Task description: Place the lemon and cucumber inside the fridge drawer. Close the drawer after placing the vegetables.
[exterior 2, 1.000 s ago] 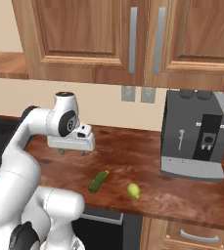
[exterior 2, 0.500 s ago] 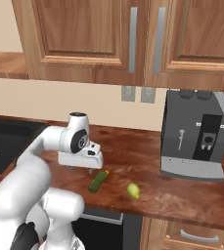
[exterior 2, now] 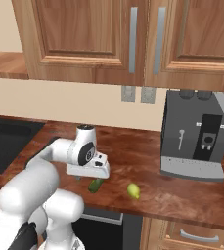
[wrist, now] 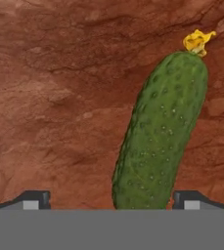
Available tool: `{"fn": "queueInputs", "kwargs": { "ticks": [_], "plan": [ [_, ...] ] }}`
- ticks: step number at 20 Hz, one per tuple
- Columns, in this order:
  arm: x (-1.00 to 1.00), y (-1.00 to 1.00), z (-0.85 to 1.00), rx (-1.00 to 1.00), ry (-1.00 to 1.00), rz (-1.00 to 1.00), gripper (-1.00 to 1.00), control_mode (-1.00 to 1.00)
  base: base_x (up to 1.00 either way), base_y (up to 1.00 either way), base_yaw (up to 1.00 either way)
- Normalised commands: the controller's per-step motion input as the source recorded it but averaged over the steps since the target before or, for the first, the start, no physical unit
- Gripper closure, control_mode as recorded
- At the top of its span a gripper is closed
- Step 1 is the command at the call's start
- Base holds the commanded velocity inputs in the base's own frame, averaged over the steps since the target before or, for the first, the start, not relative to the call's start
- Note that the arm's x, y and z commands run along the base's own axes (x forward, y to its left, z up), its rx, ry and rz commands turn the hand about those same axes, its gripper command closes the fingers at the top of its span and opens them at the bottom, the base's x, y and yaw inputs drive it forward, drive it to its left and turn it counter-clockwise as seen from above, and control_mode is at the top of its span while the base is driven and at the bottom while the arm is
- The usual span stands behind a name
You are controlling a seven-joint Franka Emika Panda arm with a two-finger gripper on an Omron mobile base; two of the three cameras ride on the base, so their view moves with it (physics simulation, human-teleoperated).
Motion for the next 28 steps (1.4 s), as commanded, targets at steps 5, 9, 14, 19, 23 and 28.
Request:
{"fn": "queueInputs", "kwargs": {
  "ticks": [5,9,14,19,23,28],
  "plan": [
    [0.05,-0.14,-0.25,0.00,0.03,0.00,-1.00,-1.00,0.00,0.00,0.00],
    [0.29,-0.04,-0.32,0.00,0.00,0.00,-1.00,-1.00,0.00,0.00,0.00],
    [0.29,-0.16,-0.33,0.00,0.00,0.00,-1.00,-1.00,0.00,0.00,0.00],
    [0.07,-0.14,-0.41,0.00,0.00,-0.01,-1.00,-1.00,0.00,0.00,0.00],
    [-0.12,0.00,-0.49,0.00,0.00,-0.02,1.00,-1.00,0.00,0.00,0.00],
    [-0.28,-0.04,-0.21,0.01,-0.04,-0.01,1.00,-1.00,0.00,0.00,0.00]
  ]
}}
